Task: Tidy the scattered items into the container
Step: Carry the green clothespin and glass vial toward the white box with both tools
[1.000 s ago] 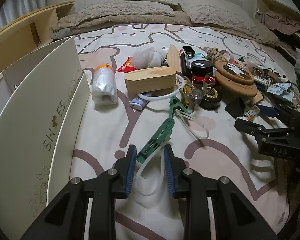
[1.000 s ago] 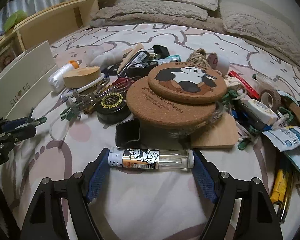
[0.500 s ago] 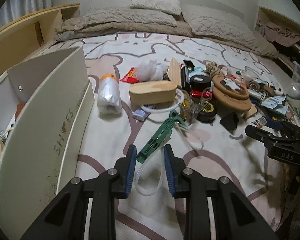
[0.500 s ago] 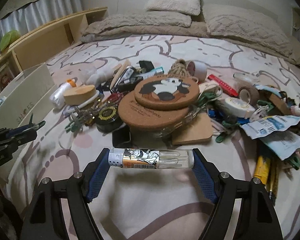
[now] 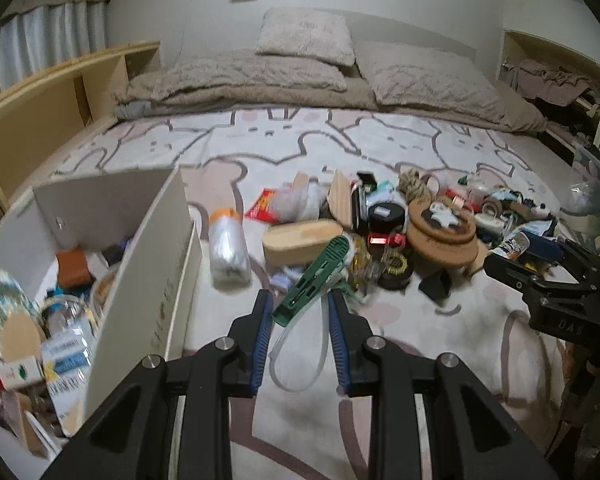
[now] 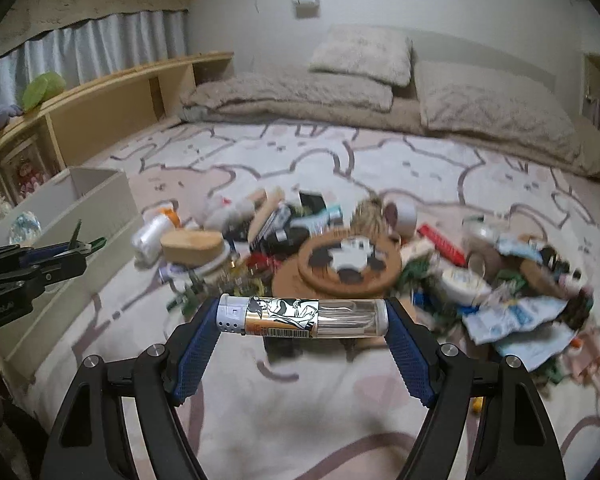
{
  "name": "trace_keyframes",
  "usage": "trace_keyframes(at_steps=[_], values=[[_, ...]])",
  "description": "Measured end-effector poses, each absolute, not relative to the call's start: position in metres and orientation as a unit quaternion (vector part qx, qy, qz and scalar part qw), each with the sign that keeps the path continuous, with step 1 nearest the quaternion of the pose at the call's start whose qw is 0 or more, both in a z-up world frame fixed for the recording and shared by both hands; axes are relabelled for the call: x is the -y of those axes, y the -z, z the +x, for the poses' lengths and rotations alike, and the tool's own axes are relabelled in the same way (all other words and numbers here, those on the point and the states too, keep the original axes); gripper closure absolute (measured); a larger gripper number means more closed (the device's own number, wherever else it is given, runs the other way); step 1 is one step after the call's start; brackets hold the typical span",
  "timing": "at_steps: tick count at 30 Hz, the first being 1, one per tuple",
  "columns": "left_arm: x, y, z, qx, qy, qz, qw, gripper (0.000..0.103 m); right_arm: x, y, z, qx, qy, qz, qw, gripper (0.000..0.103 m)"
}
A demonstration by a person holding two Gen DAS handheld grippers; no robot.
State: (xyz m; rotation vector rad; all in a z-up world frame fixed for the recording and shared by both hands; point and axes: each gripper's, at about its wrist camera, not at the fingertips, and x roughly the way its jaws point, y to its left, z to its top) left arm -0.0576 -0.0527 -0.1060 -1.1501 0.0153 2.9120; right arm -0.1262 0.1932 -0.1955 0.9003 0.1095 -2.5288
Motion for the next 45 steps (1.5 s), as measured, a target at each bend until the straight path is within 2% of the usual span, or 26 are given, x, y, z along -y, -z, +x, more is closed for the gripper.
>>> trace_keyframes(at_steps=[25,45], values=[[0.049,-0.001,-0.067,-0.006,-0.966,-0.256,0.025,0.075,-0.178,0.078,-0.123,-0.011,0.953,0.199,0.229,0.022],[0.088,-0.012,-0.054,0.032,-0.975,-0.219,0.014,0.075,-0.135,0.071,-0.124,-0.001,0.947,0.195,0.257,0.022]])
